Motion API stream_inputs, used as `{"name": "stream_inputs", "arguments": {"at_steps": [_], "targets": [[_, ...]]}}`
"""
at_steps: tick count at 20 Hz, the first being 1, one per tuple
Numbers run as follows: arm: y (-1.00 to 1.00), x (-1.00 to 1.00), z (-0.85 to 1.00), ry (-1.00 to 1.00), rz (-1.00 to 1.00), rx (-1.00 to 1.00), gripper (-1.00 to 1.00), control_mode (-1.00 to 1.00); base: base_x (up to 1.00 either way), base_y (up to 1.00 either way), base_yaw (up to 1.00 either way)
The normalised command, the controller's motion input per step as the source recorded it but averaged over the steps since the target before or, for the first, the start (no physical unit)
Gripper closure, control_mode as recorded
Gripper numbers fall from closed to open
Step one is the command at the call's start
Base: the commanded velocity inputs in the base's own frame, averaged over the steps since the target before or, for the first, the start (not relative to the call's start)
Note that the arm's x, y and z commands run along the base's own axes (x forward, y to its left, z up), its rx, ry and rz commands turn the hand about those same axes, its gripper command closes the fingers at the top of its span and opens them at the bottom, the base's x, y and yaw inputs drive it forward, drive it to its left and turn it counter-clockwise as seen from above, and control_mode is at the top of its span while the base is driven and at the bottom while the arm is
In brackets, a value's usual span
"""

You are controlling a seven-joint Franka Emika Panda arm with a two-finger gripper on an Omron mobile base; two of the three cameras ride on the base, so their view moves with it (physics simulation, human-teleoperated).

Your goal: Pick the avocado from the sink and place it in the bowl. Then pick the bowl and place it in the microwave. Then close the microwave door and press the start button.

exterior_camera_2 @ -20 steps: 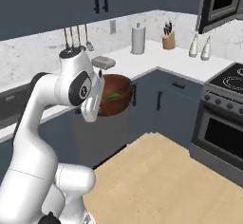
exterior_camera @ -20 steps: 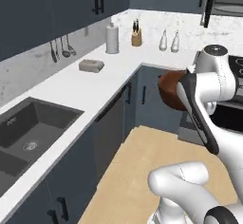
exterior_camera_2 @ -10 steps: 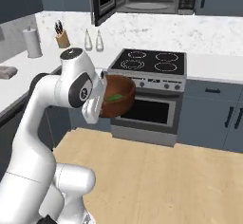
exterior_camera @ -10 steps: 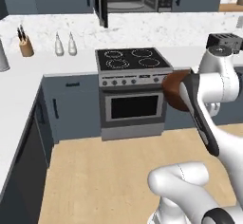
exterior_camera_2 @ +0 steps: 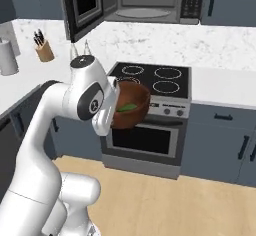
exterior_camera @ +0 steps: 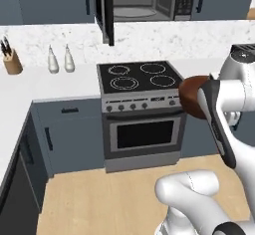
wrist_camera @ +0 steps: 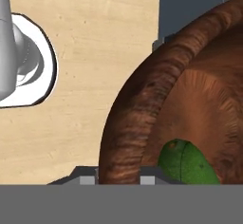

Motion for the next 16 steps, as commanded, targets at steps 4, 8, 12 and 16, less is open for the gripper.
{"name": "stream_inputs", "arguments": {"at_steps": [4, 8, 12, 16], "targets": [[0.00, 0.00, 0.00, 0.00, 0.00, 0.00, 1.00, 1.00, 1.00, -0.02, 0.13], [0.00, 0.00, 0.00, 0.00, 0.00, 0.00, 1.00, 1.00, 1.00, 0.03, 0.24], [0.00, 0.00, 0.00, 0.00, 0.00, 0.00, 1.00, 1.00, 1.00, -0.32, 0.45], [0.00, 0.00, 0.00, 0.00, 0.00, 0.00, 1.00, 1.00, 0.89, -0.28, 0.52]]}}
